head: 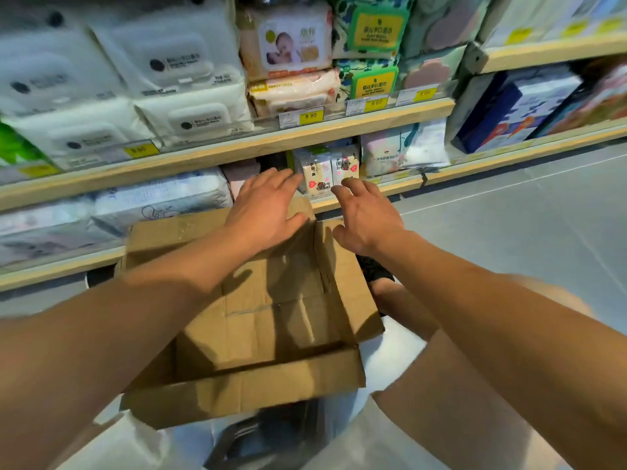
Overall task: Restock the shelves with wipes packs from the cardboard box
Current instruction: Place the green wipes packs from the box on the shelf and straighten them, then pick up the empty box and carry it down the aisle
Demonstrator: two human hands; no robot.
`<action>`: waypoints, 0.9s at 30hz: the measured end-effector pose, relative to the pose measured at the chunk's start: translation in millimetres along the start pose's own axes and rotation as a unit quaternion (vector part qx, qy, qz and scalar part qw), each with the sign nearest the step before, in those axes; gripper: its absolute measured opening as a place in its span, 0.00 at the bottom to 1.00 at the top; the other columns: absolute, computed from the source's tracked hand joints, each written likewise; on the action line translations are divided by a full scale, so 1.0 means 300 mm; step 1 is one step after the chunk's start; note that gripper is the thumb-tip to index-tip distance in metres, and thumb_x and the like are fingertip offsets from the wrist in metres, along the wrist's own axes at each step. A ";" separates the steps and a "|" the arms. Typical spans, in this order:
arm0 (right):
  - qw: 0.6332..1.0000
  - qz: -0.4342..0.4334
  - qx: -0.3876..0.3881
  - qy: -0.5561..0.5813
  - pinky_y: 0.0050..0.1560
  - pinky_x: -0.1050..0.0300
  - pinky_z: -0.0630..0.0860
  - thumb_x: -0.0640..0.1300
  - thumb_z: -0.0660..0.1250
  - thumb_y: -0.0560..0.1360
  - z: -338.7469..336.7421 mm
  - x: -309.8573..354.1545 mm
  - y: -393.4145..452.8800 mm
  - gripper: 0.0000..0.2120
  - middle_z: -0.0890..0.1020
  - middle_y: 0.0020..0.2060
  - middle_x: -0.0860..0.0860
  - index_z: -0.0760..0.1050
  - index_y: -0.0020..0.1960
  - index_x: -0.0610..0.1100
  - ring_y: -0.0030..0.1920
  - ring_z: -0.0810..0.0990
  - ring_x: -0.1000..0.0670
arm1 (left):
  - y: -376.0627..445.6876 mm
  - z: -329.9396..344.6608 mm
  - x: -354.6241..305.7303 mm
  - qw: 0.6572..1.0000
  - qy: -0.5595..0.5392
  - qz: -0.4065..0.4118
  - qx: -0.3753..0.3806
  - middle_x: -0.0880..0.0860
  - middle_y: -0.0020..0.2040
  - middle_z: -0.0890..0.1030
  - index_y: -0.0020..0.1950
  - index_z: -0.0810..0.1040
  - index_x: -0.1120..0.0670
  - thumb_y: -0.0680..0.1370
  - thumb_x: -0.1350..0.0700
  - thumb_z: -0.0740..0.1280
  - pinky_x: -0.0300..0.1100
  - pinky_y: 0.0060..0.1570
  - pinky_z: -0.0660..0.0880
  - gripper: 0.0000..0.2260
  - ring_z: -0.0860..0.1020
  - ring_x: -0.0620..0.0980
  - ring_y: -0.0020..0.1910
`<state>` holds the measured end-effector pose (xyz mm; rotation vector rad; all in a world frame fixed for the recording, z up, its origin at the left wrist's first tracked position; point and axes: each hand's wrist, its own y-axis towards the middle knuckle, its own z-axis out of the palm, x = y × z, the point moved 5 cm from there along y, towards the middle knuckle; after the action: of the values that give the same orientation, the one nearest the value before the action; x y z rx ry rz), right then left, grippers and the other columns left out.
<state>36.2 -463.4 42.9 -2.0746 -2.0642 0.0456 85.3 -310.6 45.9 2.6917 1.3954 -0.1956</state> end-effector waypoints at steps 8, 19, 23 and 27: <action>0.997 -0.038 -0.059 -0.014 0.74 0.48 0.58 0.52 0.67 0.73 -0.124 0.179 -0.251 0.35 0.63 0.74 0.47 0.58 0.76 0.47 0.75 0.57 0.43 | -0.362 -0.194 -0.019 0.997 -0.001 -0.017 -0.069 0.54 0.76 0.63 0.76 0.59 0.52 0.76 0.42 0.64 0.52 0.72 0.56 0.32 0.60 0.55 0.74; 0.992 -0.067 -0.104 -0.018 0.74 0.49 0.58 0.52 0.67 0.73 -0.175 0.344 -0.409 0.35 0.63 0.74 0.47 0.59 0.76 0.46 0.74 0.58 0.44 | -0.623 -0.320 0.043 0.989 -0.048 -0.066 -0.124 0.55 0.75 0.64 0.76 0.61 0.53 0.76 0.43 0.66 0.51 0.73 0.58 0.32 0.61 0.56 0.73; 0.994 -0.066 -0.088 -0.014 0.74 0.50 0.57 0.52 0.67 0.73 -0.142 0.390 -0.411 0.35 0.62 0.75 0.47 0.58 0.77 0.46 0.75 0.57 0.44 | -0.674 -0.299 0.094 0.986 -0.064 -0.085 -0.127 0.55 0.74 0.66 0.76 0.62 0.53 0.76 0.44 0.66 0.51 0.72 0.59 0.31 0.63 0.55 0.73; 0.996 -0.055 -0.071 0.000 0.74 0.47 0.60 0.52 0.68 0.73 -0.100 0.422 -0.390 0.36 0.62 0.75 0.48 0.59 0.76 0.47 0.75 0.57 0.44 | -0.714 -0.266 0.165 0.981 -0.093 -0.119 -0.124 0.53 0.75 0.63 0.76 0.60 0.51 0.77 0.44 0.65 0.52 0.73 0.58 0.31 0.61 0.54 0.74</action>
<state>-71.6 -342.6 108.7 -2.0345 -2.2365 -0.1214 -56.4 -135.7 109.6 2.2436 1.5644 -0.2649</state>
